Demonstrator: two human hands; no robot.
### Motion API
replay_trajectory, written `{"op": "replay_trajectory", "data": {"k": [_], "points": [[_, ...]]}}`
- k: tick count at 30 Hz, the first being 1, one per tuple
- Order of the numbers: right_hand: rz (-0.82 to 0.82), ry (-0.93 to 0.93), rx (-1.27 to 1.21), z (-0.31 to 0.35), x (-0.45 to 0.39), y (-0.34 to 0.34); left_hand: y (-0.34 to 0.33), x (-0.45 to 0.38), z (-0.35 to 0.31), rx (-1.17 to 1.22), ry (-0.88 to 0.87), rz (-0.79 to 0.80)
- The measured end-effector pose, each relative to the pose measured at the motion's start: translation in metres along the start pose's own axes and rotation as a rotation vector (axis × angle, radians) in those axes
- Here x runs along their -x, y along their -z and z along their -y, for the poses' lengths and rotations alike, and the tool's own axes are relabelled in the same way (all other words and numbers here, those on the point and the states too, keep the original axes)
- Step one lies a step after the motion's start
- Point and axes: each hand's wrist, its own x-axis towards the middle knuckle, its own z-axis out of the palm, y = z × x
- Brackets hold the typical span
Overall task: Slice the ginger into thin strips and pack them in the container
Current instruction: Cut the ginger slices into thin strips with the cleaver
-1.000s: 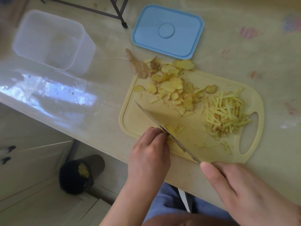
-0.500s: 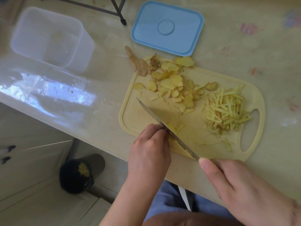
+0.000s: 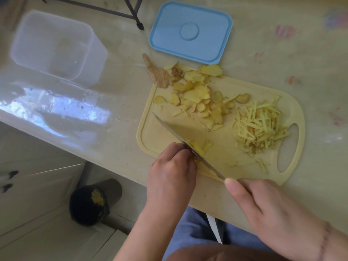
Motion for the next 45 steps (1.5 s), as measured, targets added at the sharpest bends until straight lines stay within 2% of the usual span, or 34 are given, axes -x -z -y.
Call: {"op": "replay_trajectory", "data": {"k": [14, 23, 34, 39, 45], "points": [[-0.009, -0.001, -0.016, -0.002, 0.001, -0.004, -0.002, 0.003, 0.001, -0.033, -0.017, 0.027], [-0.026, -0.002, -0.027, 0.000, 0.013, 0.000, -0.005, 0.007, 0.006, -0.109, -0.033, -0.039], [-0.025, 0.008, -0.053, 0.003, 0.006, -0.008, -0.008, 0.013, 0.007, -0.042, -0.015, -0.085], [-0.028, 0.009, -0.042, 0.002, 0.008, -0.008, -0.007, 0.010, 0.007, -0.044, 0.030, -0.048], [-0.050, 0.041, 0.005, 0.000, 0.002, -0.016, -0.002, 0.008, 0.010, -0.033, -0.021, -0.035]]}}
